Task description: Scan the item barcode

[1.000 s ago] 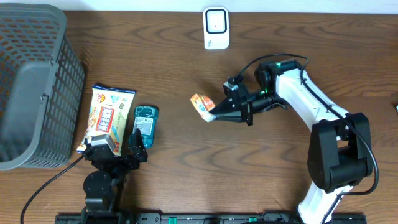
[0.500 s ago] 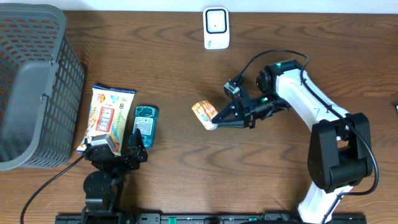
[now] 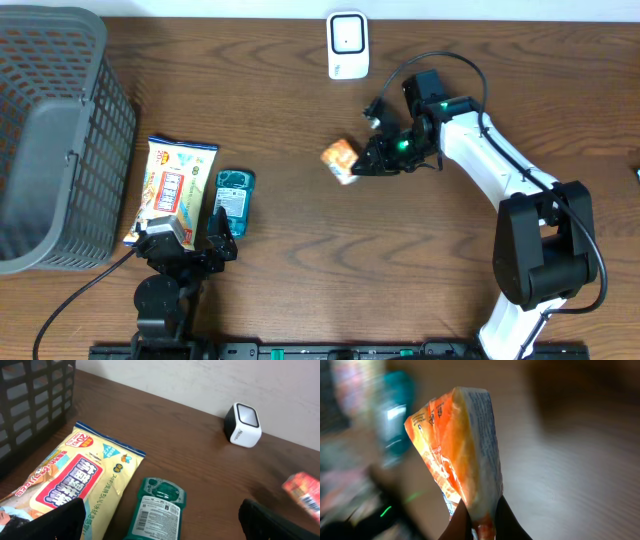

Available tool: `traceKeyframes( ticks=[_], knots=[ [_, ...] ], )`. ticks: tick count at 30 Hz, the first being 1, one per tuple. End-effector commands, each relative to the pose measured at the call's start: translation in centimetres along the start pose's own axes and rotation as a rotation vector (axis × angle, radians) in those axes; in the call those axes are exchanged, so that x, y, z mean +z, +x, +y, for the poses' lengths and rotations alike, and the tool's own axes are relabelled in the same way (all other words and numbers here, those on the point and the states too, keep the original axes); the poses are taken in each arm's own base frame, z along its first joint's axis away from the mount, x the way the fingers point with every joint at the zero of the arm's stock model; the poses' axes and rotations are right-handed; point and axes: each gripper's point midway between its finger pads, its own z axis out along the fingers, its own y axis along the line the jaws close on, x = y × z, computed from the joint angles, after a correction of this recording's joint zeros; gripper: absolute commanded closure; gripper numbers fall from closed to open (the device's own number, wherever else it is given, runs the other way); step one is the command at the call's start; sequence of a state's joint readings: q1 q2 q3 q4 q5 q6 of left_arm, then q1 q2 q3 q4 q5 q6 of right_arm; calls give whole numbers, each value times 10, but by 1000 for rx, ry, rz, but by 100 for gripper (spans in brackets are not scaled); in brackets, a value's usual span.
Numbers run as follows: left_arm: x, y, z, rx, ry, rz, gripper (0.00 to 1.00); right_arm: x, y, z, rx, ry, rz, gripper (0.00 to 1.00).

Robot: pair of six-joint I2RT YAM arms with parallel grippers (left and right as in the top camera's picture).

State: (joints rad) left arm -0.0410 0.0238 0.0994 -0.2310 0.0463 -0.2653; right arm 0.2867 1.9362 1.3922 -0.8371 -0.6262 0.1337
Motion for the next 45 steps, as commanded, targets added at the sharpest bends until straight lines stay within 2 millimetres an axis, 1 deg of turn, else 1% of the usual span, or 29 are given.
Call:
traceKeyframes(
  ticks=[1, 3, 6, 8, 10, 12, 14, 17, 20, 22, 25, 28, 30, 32, 34, 38, 42, 45],
  knots=[
    [3, 12, 7, 5, -25, 25, 2, -19, -24, -34, 125, 271, -121, 99],
    [3, 12, 7, 5, -25, 25, 2, -26, -35, -37, 110, 307, -163, 99],
    [3, 12, 7, 5, -25, 25, 2, -35, -57, -45, 60, 376, -254, 99],
    [3, 12, 7, 5, -25, 25, 2, -39, -75, -41, -12, 370, -316, 99],
    [3, 12, 7, 5, -25, 25, 2, -44, -92, -37, -47, 369, -383, 99],
    [3, 12, 7, 5, -25, 25, 2, -56, -109, -37, -63, 408, -456, 99],
    [3, 12, 7, 5, -25, 25, 2, -73, -126, -40, -73, 475, -539, 99],
    [3, 12, 7, 5, -25, 25, 2, -94, -151, -38, -141, 549, -631, 99],
    [3, 12, 7, 5, -25, 25, 2, -105, -174, -30, -193, 582, -701, 99],
    [3, 12, 7, 5, -25, 25, 2, -106, -189, -24, -216, 583, -736, 99],
    [3, 12, 7, 5, -25, 25, 2, -100, -215, -21, -234, 590, -772, 99],
    [3, 12, 7, 5, -25, 25, 2, -83, -240, -22, -265, 607, -772, 99],
    [3, 12, 7, 5, -25, 25, 2, -75, -255, -28, -274, 655, -771, 99],
    [3, 12, 7, 5, -25, 25, 2, -65, -266, -27, -311, 704, -755, 99],
    [3, 12, 7, 5, -25, 25, 2, -57, -272, -26, -348, 765, -732, 99],
    [3, 12, 7, 5, -25, 25, 2, -53, -278, -23, -400, 912, -720, 99],
    [3, 12, 7, 5, -25, 25, 2, -50, -279, -12, -447, 939, -724, 99],
    [3, 12, 7, 5, -25, 25, 2, -53, -279, -14, -433, 978, -735, 99]
  ],
)
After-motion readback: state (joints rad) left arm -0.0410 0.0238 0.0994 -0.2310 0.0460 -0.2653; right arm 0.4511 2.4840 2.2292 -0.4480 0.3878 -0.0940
